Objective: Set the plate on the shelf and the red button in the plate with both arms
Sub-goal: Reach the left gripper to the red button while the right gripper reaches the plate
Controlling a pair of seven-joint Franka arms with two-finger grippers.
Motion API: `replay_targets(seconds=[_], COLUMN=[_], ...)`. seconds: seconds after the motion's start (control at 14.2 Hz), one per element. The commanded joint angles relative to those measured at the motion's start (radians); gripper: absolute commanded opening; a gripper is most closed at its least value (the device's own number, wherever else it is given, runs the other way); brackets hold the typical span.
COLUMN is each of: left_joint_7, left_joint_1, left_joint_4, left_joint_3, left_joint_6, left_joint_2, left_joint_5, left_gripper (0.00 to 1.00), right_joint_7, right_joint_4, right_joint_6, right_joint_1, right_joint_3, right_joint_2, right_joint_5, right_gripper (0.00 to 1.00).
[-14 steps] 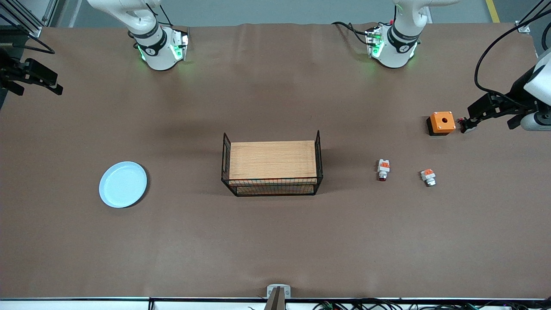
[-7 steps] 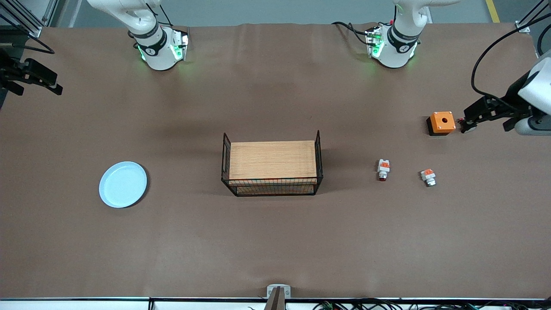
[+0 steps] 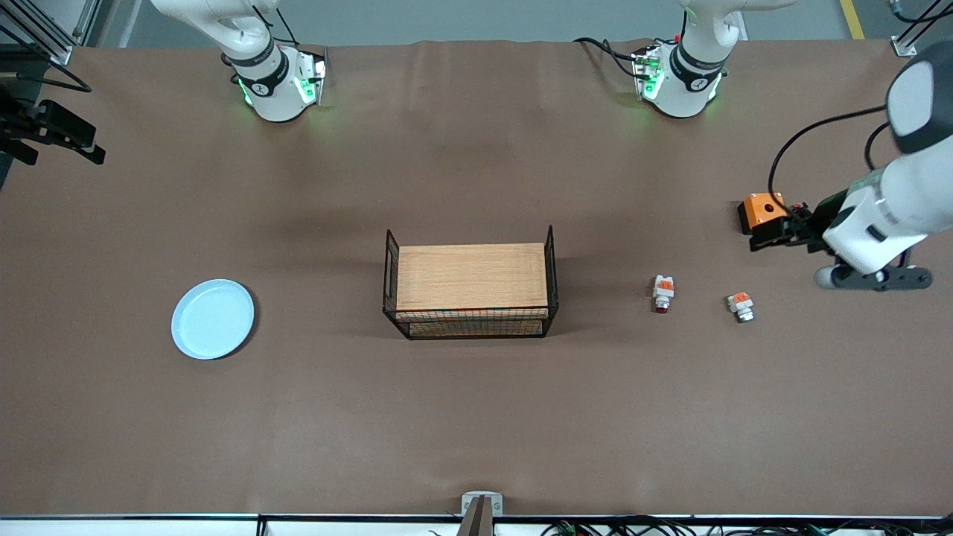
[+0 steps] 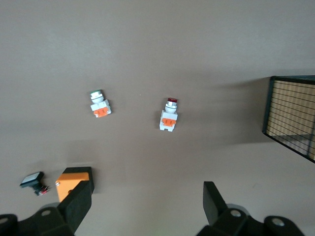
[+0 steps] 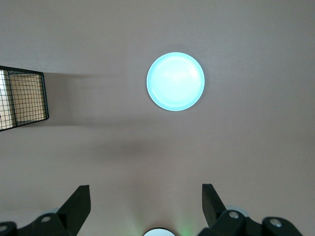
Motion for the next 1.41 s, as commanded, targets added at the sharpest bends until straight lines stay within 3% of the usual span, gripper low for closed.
replay_targets(seconds=[0.0, 0.35, 0.71, 0.85, 1.06, 1.34], left_joint_7=[-0.027, -0.063, -0.1, -0.099, -0.099, -0.1], left_joint_1=[-0.011, -0.015, -0.015, -0.018, -0.018, -0.035], left_joint_4=[-0.126, -0.337, -0.545, -0.613, -0.664, -0.658], left_joint_3=[-0.01, -0.065, -0.099, -0.1, -0.1, -0.1], left_joint_6=[0.128, 0.39, 0.686, 0.797, 0.903, 0.963], left_joint_2=[-0.018, -0.025, -0.02, -0.009, 0.035, 0.113], left_joint_5=[-0.007, 0.004, 0.091, 0.108, 0.161, 0.162], left_gripper=[1.0, 1.0, 1.0, 1.0, 1.0, 0.99], right_joint_7=[-0.002, -0.008, -0.036, -0.037, -0.05, -0.181], right_joint_4=[0.014, 0.018, 0.028, 0.023, 0.006, -0.083], right_joint_6=[-0.003, 0.013, 0.095, 0.161, 0.224, 0.456], right_joint_1=[-0.001, 0.003, -0.066, -0.068, -0.066, -0.138], right_joint_3=[-0.005, -0.004, -0.007, -0.007, -0.008, -0.008], right_joint_2=[0.009, 0.114, 0.26, 0.277, 0.325, 0.394], right_joint_5=[-0.001, -0.009, 0.007, 0.002, -0.015, -0.03], right_gripper=[1.0, 1.0, 1.0, 1.0, 1.0, 1.0])
